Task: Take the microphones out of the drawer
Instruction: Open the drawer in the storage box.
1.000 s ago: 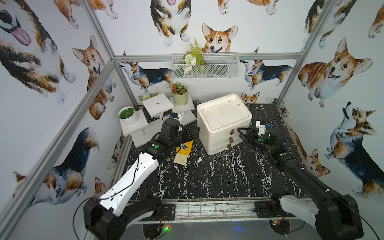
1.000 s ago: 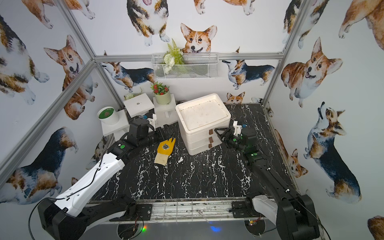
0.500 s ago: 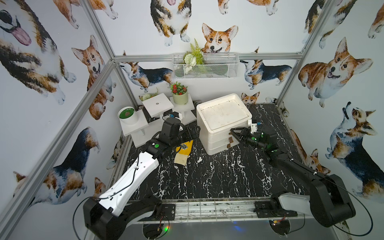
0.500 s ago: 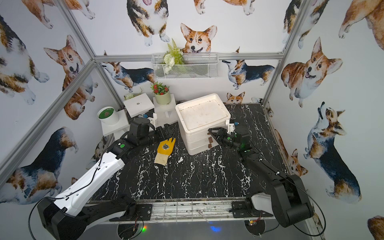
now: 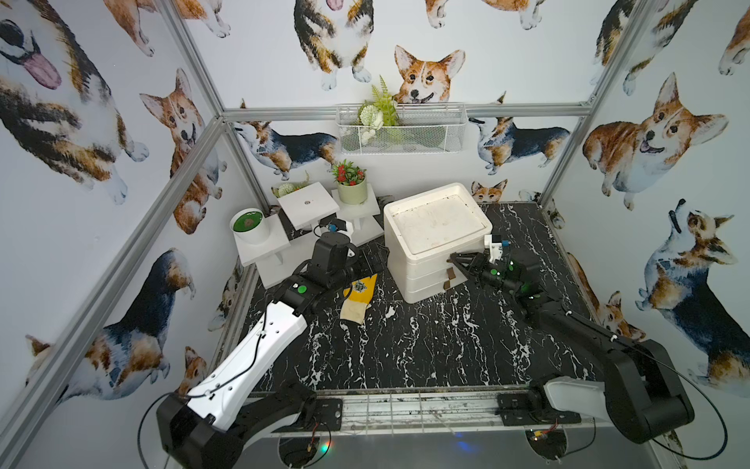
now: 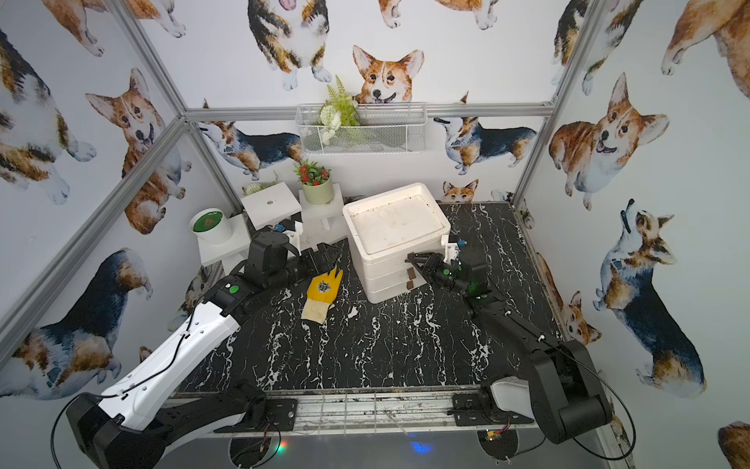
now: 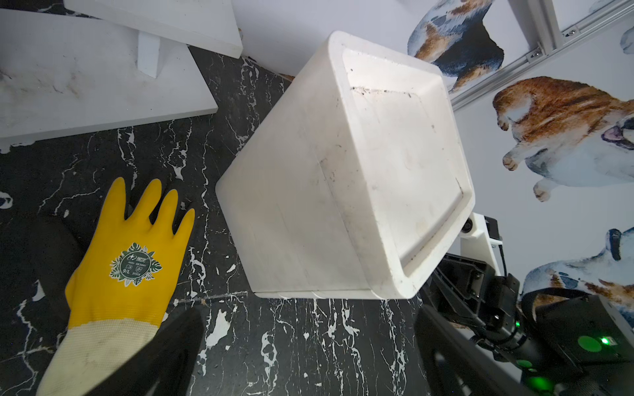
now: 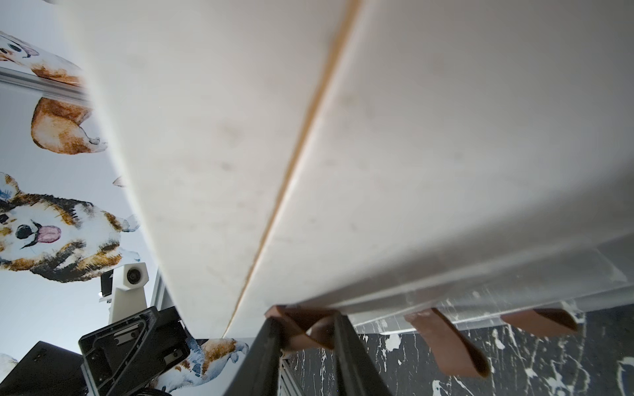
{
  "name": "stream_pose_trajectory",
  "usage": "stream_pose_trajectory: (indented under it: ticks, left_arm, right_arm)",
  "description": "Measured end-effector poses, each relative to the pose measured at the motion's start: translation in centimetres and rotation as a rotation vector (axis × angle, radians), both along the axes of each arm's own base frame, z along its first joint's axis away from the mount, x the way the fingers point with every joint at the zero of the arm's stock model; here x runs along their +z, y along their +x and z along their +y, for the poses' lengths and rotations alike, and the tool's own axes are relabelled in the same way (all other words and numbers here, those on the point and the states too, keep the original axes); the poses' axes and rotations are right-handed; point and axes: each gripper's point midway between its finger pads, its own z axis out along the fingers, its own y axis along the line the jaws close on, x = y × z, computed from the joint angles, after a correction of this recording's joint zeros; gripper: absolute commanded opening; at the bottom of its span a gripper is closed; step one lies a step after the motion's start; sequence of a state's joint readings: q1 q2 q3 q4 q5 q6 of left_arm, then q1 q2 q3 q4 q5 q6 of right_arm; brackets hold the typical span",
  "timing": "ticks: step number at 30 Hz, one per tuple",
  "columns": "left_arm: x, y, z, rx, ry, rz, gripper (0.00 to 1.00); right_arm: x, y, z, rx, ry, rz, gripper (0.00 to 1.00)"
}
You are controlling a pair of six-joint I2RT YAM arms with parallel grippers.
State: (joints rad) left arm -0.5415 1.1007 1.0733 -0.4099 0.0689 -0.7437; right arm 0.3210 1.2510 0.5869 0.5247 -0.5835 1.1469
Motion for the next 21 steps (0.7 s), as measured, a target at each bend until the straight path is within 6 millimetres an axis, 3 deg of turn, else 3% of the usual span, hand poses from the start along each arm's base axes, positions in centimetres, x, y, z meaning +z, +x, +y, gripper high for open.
stream_pose_trajectory:
  ticks: [6,9,14,21]
  left_arm:
    - [-0.4,-0.1,0.2,0.007,0.007,0.004,1.00]
    - [-0.7,-0.1,0.4,0.014,0.013,0.008,1.00]
    - [-1.1,0.5,0.1,0.019,0.025,0.021,1.00]
    - [0.5,3.9,-1.3,0.037,0.047,-0.001,1.00]
  right_arm:
    - [0.4,0.2,0.4,0.020,0.011,-0.017,0.04]
    - [0.4,0.3,0.4,0.020,0.012,-0.018,0.00]
    - [0.6,0.0,0.2,0.016,-0.001,-0.018,0.00]
    - [0.9,-2.0,-0.7,0.015,-0.076,-0.011,0.00]
